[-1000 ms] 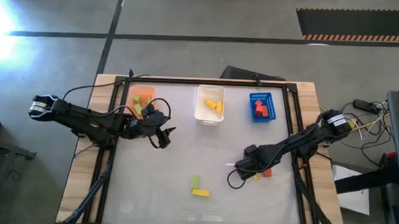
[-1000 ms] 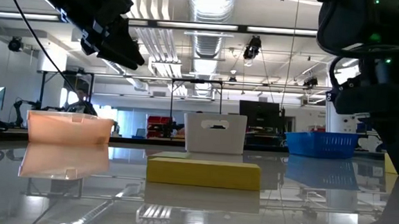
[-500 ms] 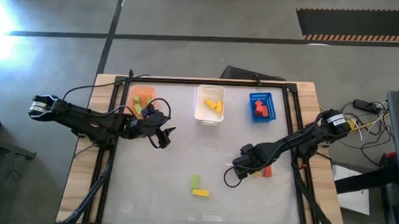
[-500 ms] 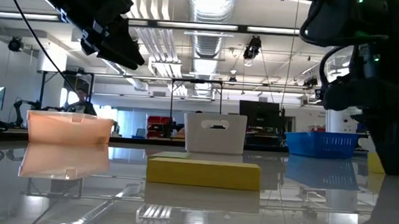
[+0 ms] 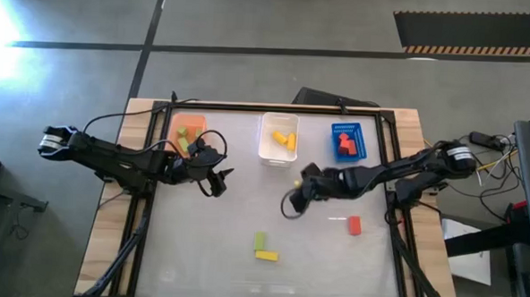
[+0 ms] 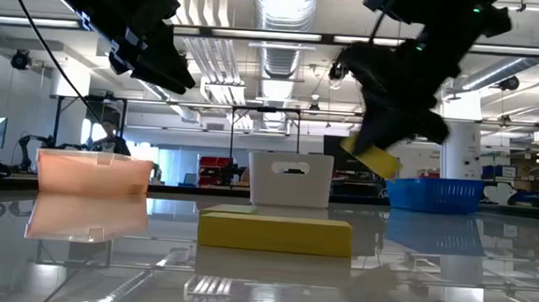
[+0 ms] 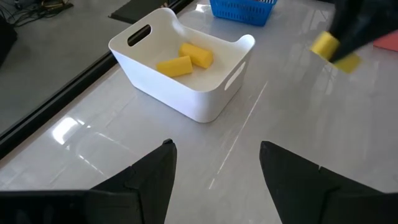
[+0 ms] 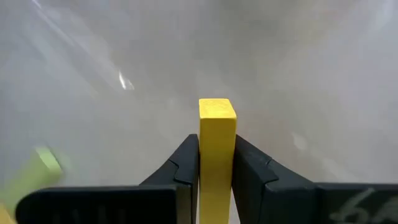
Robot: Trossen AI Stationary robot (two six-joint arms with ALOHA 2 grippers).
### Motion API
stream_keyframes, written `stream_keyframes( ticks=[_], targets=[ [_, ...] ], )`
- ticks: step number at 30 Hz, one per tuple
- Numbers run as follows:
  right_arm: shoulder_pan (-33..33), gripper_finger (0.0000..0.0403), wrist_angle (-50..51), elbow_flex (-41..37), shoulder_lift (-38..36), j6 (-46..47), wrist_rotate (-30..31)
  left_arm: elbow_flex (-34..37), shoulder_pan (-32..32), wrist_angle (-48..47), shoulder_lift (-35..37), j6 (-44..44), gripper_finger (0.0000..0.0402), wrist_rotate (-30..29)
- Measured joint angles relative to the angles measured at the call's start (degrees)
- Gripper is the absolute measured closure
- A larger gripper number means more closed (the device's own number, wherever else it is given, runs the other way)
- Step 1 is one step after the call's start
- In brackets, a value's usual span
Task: Sort & place blocks by color
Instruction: Put the top yellow block into the white bin
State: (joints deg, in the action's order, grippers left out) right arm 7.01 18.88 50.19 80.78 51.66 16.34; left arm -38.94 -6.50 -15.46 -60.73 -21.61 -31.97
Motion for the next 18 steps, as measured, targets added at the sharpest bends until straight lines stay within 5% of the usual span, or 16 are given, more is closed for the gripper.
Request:
stream_keyframes(
  ticks=[9, 18],
  targets=[
    [-10.80, 0.0350, -27.86, -0.12, 1.07, -28.37, 13.40, 0.04, -0.04, 0.00, 0.00, 1.01, 0.0187, 0.00],
    [-18.16, 0.0350, -45.52, -0.31, 13.00, -34.65, 15.28, 0.04, -0.04, 0.00, 0.00, 1.06, 0.0187, 0.00]
  ],
)
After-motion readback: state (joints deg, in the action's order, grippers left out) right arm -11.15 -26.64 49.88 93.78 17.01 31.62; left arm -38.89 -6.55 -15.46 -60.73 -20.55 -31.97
